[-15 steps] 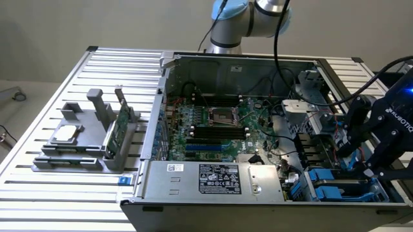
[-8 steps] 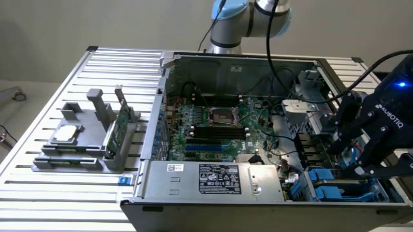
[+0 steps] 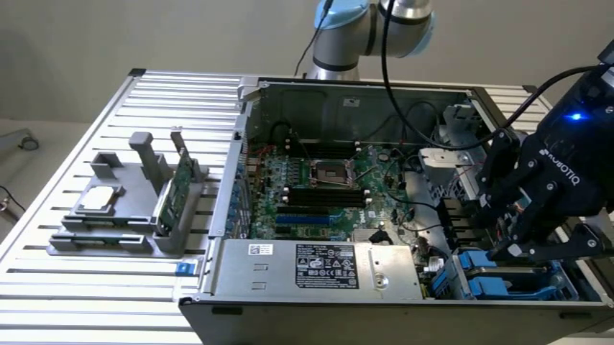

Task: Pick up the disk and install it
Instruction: 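Insert the second disk wire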

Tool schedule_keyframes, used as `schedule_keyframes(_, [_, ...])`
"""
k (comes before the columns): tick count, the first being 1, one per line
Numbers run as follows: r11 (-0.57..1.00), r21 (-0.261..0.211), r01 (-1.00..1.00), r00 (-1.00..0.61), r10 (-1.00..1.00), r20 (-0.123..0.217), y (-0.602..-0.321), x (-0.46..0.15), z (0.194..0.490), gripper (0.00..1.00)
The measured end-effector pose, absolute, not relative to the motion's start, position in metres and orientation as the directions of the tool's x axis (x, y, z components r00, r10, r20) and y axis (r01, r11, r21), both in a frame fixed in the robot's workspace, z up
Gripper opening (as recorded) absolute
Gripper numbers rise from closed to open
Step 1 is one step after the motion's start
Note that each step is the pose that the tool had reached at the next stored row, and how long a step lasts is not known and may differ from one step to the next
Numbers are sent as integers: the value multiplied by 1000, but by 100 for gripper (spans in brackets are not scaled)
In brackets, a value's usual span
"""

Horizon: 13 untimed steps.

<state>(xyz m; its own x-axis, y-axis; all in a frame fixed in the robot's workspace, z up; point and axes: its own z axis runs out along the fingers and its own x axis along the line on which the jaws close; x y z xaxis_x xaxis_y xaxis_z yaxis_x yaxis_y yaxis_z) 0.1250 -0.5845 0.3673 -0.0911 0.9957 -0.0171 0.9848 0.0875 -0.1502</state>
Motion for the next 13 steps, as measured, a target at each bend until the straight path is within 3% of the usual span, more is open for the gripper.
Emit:
schedule_keyframes(1, [88,-150,985,-91,996,-16,-585,125,367,39])
schedule_keyframes(3, [88,-150,985,-91,996,-16,-585,125,367,39])
schedule_keyframes(8, [88,-150,985,-91,996,-16,-585,125,367,11])
schedule_keyframes(13, [88,-150,985,-91,996,-16,-585,125,367,11])
